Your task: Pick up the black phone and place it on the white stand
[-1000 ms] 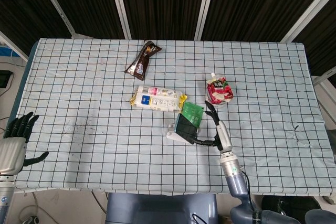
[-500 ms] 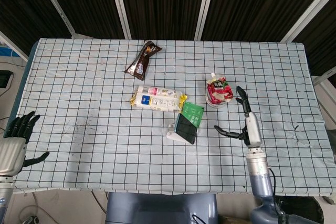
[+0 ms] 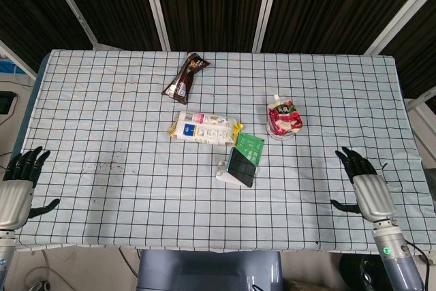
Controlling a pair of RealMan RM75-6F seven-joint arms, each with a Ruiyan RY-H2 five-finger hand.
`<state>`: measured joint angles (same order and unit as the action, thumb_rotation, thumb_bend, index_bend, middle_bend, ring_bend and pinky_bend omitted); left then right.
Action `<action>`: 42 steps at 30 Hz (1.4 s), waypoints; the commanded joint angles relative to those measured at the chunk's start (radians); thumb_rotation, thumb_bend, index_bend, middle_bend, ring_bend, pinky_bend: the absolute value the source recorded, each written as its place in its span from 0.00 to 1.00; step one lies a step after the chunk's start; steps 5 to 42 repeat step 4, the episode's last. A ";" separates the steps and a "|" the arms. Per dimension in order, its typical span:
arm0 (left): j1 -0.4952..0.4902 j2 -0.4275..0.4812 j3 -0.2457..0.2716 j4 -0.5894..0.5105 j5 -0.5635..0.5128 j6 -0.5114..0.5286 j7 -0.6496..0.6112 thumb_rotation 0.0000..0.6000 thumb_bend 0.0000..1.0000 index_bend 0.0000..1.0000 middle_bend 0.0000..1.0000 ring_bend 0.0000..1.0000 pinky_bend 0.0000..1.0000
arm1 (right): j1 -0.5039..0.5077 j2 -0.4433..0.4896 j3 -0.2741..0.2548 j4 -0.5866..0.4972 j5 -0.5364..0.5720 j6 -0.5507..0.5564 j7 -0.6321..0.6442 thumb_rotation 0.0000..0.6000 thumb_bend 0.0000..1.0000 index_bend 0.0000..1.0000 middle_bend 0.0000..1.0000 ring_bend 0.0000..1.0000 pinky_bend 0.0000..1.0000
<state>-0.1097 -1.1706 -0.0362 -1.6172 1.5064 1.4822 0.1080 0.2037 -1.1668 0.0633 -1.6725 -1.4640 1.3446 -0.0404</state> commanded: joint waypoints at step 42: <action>-0.001 -0.005 -0.004 0.000 -0.008 -0.003 0.007 1.00 0.00 0.00 0.00 0.00 0.00 | -0.046 0.015 -0.026 -0.030 0.023 0.038 -0.121 1.00 0.11 0.00 0.00 0.00 0.14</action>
